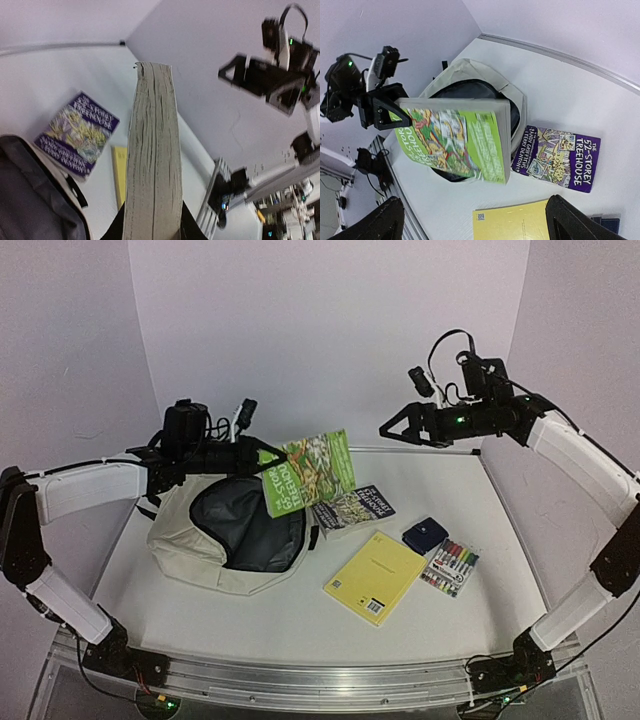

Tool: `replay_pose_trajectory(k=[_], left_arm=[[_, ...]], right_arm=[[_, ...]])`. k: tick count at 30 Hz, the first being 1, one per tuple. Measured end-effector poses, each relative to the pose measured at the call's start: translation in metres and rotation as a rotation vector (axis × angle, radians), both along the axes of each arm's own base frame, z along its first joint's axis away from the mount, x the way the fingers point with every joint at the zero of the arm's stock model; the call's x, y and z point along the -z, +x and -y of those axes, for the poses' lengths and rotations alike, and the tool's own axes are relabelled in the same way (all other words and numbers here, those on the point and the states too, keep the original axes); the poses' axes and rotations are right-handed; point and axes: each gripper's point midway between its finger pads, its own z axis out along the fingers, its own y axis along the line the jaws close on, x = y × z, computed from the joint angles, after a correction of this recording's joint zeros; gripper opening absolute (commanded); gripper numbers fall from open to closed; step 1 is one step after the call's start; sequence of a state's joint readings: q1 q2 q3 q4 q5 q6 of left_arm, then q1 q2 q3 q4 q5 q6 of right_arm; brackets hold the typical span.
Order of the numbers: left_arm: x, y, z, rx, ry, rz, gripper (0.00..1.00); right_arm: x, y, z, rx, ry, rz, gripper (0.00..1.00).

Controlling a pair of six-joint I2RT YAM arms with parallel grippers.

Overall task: Pack the student bag
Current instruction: Pick up the book from the center of the board.

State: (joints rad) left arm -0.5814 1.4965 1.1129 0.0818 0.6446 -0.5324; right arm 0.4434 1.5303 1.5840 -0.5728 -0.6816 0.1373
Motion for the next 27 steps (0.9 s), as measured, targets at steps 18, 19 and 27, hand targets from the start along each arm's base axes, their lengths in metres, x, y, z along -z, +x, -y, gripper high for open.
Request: replay_pose_trajectory(k=[18, 19, 27], left_arm=[[-0.085, 0.033, -0.027, -0.336, -0.701, 0.028, 0.0], [-0.086, 0.032, -0.025, -0.329, -0.719, 0.024, 0.0], [-0.084, 0.025, -0.011, -0.302, -0.805, -0.044, 0.0]], right_arm=[[0.007, 0.018, -0.081, 0.009, 0.547, -0.282, 0.94], [0.001, 0.015, -0.089, -0.012, 0.564, -0.277, 0.93], [-0.024, 0.01, -0.133, -0.115, 0.667, -0.247, 0.63]])
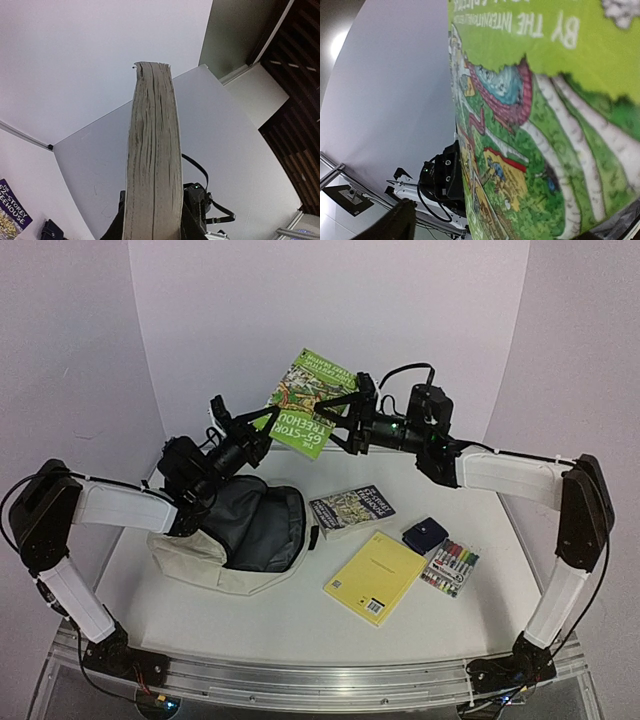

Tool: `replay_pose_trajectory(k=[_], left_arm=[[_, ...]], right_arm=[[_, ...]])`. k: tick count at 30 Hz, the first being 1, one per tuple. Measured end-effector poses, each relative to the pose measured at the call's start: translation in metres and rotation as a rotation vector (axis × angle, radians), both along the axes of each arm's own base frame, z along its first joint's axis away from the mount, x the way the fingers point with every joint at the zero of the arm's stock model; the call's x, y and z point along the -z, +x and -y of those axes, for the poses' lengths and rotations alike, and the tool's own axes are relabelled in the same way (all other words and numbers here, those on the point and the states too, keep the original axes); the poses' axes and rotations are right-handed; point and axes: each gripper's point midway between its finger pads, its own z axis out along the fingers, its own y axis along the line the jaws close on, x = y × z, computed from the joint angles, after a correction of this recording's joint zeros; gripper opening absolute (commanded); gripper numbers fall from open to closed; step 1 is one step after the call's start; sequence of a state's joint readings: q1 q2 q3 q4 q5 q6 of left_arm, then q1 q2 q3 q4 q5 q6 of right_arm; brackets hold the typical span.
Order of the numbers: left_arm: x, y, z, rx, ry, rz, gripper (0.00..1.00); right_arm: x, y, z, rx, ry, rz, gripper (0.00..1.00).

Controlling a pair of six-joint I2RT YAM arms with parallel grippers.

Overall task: Pack the student bag
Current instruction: Pick up the book from the center of the board.

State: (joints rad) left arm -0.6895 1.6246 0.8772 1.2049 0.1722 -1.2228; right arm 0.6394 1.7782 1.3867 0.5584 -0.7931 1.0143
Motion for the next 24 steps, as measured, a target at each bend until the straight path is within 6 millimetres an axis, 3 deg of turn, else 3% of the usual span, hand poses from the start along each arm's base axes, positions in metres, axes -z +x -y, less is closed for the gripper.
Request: replay_pose_trajectory(k=[4, 8, 9, 10, 13, 16, 18, 24], left_arm=[[0.008, 0.01, -0.002, -0.014, -0.044, -0.049, 0.0], [0.008, 0.01, -0.002, -0.019, -0.045, -0.047, 0.04], [0.007, 0.009, -0.002, -0.023, -0.036, -0.041, 0.05], [0.006, 0.008, -0.003, -0.028, -0.025, -0.036, 0.06], [0.0, 0.003, -0.004, -0.044, 0.018, -0.024, 0.06], [-0.008, -0.004, -0.004, -0.046, 0.038, 0.001, 0.04], [-0.008, -0.005, -0.004, -0.044, 0.039, 0.002, 0.03], [0.005, 0.003, 0.002, -0.02, -0.013, -0.032, 0.03]], right_arm=[[0.005, 0.009, -0.004, 0.015, 0.013, -0.021, 0.41], [0.01, 0.016, -0.004, 0.039, 0.016, -0.059, 0.27], [0.01, 0.016, -0.004, 0.041, 0.019, -0.065, 0.27], [0.01, 0.016, -0.004, 0.04, 0.023, -0.067, 0.33], [0.009, 0.014, -0.005, 0.039, 0.033, -0.071, 0.65], [0.01, 0.015, -0.006, 0.046, 0.041, -0.095, 0.66], [0.008, 0.016, -0.005, 0.054, 0.054, -0.103, 0.59], [0.008, 0.027, -0.005, 0.08, 0.107, -0.143, 0.52]])
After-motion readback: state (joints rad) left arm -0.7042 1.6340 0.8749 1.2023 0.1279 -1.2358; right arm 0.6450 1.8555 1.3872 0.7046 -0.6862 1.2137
